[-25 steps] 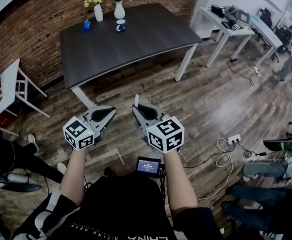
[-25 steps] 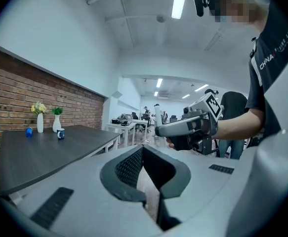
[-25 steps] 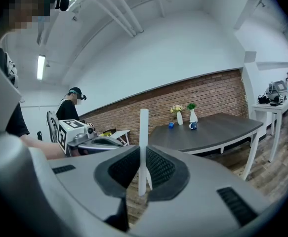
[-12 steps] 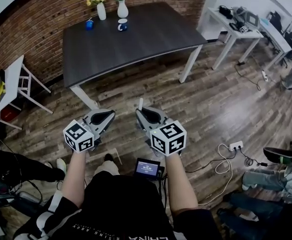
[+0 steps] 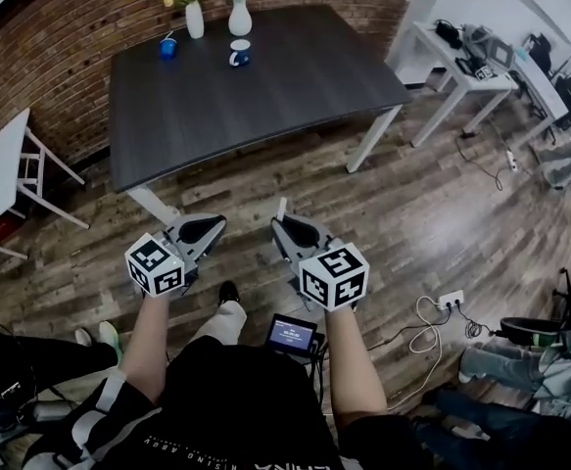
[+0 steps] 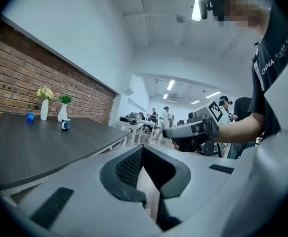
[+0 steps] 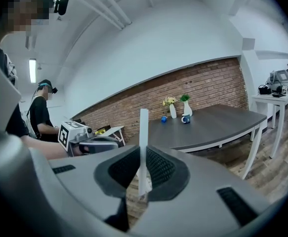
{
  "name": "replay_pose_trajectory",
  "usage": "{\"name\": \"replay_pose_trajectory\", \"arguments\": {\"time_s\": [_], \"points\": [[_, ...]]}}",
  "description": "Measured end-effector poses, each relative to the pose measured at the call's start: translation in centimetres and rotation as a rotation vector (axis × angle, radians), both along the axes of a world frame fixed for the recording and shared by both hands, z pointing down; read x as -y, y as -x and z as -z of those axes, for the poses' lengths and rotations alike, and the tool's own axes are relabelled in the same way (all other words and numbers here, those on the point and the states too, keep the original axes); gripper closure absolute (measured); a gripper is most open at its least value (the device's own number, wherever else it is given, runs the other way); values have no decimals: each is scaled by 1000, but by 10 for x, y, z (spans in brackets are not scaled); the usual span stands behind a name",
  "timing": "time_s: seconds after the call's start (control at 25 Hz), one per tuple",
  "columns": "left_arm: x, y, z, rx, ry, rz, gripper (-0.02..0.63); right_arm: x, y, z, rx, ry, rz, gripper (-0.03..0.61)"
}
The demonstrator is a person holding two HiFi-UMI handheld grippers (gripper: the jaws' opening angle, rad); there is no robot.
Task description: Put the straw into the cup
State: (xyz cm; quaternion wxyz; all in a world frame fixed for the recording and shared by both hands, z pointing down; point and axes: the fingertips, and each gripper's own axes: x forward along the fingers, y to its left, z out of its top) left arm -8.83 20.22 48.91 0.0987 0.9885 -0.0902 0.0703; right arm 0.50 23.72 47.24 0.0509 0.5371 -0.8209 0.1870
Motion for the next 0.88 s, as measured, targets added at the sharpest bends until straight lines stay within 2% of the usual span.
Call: {"name": "replay_pose_trajectory", "arguments": {"time_s": [0.24, 0.44, 0.64, 0.88], "points": [[91, -4, 17, -2, -24, -38, 611, 89, -2, 16, -18, -2, -27, 534], [145, -2, 25, 4, -50, -78, 611, 148, 4, 19, -27, -2, -43, 534], [179, -1, 17, 4, -24, -76, 611, 180, 5, 12, -26, 20, -43, 534], [207, -21, 2, 12, 10, -66, 611, 211, -19, 0, -6, 39, -45, 534]]}}
